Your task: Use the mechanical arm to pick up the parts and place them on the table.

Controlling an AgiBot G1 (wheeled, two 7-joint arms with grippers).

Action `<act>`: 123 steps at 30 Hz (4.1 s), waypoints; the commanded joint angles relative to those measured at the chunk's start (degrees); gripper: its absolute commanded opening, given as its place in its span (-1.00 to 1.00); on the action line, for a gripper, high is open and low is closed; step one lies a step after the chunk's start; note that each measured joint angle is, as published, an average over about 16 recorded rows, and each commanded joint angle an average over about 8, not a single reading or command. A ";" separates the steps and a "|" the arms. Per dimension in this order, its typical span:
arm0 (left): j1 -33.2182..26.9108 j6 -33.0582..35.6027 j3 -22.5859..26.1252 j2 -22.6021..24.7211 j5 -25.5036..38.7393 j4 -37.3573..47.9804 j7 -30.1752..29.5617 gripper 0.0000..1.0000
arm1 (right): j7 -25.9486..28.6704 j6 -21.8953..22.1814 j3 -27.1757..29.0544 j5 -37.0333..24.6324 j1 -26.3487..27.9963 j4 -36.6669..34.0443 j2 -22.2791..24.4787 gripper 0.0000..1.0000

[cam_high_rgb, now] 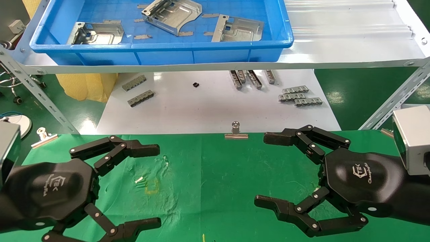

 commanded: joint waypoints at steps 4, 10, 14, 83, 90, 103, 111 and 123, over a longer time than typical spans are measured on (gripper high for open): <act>0.00 0.00 0.00 0.00 0.00 0.00 0.00 1.00 | 0.00 0.00 0.00 0.00 0.00 0.00 0.00 1.00; 0.00 0.00 0.00 0.00 0.00 0.00 0.00 1.00 | 0.00 0.00 0.00 0.00 0.00 0.00 0.00 1.00; 0.00 0.00 0.00 0.00 0.00 0.00 0.00 1.00 | 0.00 0.00 0.00 0.00 0.00 0.00 0.00 1.00; -46.10 -21.54 10.16 25.11 30.64 49.03 8.51 1.00 | 0.00 0.00 0.00 0.00 0.00 0.00 0.00 -1.00; -52.53 -32.26 11.85 33.78 34.47 63.71 9.45 0.86 | 0.00 0.00 0.00 0.00 0.00 0.00 0.00 -1.00; -56.33 -41.30 14.14 40.47 37.97 73.25 7.11 -1.00 | 0.00 0.00 0.00 0.00 0.00 0.00 0.00 1.00; -56.37 -44.01 15.05 41.55 39.29 73.53 5.36 -1.00 | 0.00 0.00 0.00 0.00 0.00 0.00 0.00 1.00; -55.66 -45.39 15.03 41.75 39.19 72.27 4.17 -1.00 | 0.00 0.00 0.00 0.00 0.00 0.00 0.00 1.00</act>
